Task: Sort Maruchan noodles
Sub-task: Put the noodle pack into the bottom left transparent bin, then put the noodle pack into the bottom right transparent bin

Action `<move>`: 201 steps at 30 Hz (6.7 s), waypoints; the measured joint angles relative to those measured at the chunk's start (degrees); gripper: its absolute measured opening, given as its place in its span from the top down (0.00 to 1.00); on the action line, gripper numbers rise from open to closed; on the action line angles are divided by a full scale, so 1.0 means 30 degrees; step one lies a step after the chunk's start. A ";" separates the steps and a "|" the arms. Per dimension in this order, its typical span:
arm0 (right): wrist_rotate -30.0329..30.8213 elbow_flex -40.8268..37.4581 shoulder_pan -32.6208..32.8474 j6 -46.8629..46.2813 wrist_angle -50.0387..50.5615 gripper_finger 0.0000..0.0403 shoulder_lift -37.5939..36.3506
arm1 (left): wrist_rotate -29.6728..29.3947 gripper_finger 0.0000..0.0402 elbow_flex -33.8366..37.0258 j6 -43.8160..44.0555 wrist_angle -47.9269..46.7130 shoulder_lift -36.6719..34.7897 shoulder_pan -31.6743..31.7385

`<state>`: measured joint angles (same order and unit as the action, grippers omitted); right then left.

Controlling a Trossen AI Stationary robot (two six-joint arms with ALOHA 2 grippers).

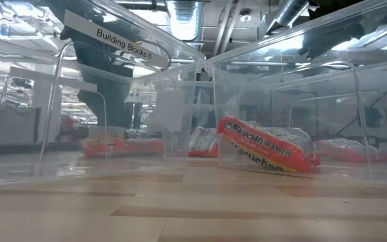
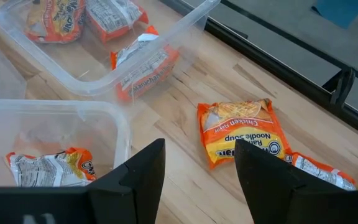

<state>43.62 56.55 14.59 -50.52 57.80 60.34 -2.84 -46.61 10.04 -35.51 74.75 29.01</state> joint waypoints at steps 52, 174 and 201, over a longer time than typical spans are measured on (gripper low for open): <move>-0.0015 0.0000 -0.0007 -0.0012 -0.0064 0.47 0.0007 | -0.2639 1.00 -0.0854 0.0145 -0.1205 -0.5991 -0.4209; -0.7541 -0.2822 -1.0996 0.7946 -0.8705 0.99 -0.1766 | 0.0639 0.49 0.8502 -0.1924 1.9496 -1.1033 -0.8572; -0.9566 -0.2776 0.3312 0.0198 -0.5049 0.88 -0.2225 | 0.0309 0.49 0.8502 -0.1931 1.9169 -1.1026 -0.8572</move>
<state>14.92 48.23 24.52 -49.93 42.65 53.66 -1.91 -21.10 4.25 22.00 41.67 3.29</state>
